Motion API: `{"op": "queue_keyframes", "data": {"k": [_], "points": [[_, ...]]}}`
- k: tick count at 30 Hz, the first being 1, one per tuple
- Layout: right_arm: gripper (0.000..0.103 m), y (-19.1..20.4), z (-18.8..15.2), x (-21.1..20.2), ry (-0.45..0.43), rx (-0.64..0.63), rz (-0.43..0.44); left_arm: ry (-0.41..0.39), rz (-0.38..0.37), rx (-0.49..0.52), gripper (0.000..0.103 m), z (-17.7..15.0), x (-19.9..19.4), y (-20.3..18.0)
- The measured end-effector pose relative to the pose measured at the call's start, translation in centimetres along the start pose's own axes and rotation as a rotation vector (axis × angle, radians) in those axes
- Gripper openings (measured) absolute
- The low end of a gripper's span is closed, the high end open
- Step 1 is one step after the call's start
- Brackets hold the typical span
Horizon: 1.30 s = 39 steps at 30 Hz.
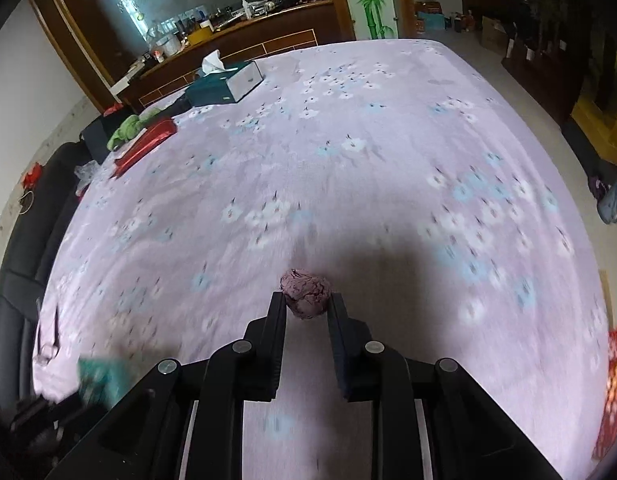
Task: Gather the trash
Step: 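Lift the teal packet and pink paper and carry them toward the red basket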
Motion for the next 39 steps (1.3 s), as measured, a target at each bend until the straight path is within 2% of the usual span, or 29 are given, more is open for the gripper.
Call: {"op": "queue_keyframes", "data": {"k": [6, 13, 17, 27, 39], "points": [[0.022, -2.3, -4.5, -5.0, -0.017, 0.040, 0.000, -0.010, -0.005, 0.054, 0.018, -0.6, -0.2, -2.6], [0.022, -4.3, -9.0, -8.7, -0.022, 0.087, -0.021, -0.004, -0.017, 0.113, 0.018, -1.4, -0.3, -5.6], [0.022, -5.4, -10.5, -10.3, -0.039, 0.092, -0.080, -0.013, -0.030, 0.150, 0.018, -1.6, -0.7, -7.6], [0.022, -7.2, -12.0, -13.4, -0.085, 0.048, -0.212, -0.021, -0.068, 0.231, 0.018, -1.7, -0.9, -11.9], [0.022, -8.5, -12.8, -16.0, -0.140, 0.046, -0.276, -0.033, -0.086, 0.271, 0.018, -1.9, -1.3, -14.5]]}}
Point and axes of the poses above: each gripper's, at about its wrist camera, not at the fingertips, and x roughly the way its jaws point, y to its left, z to its top, the point moved 2 cm from there along x, roughly the way its jaws point, and after that the axes turned 14 degrees about -z, right-handed, at the moved point
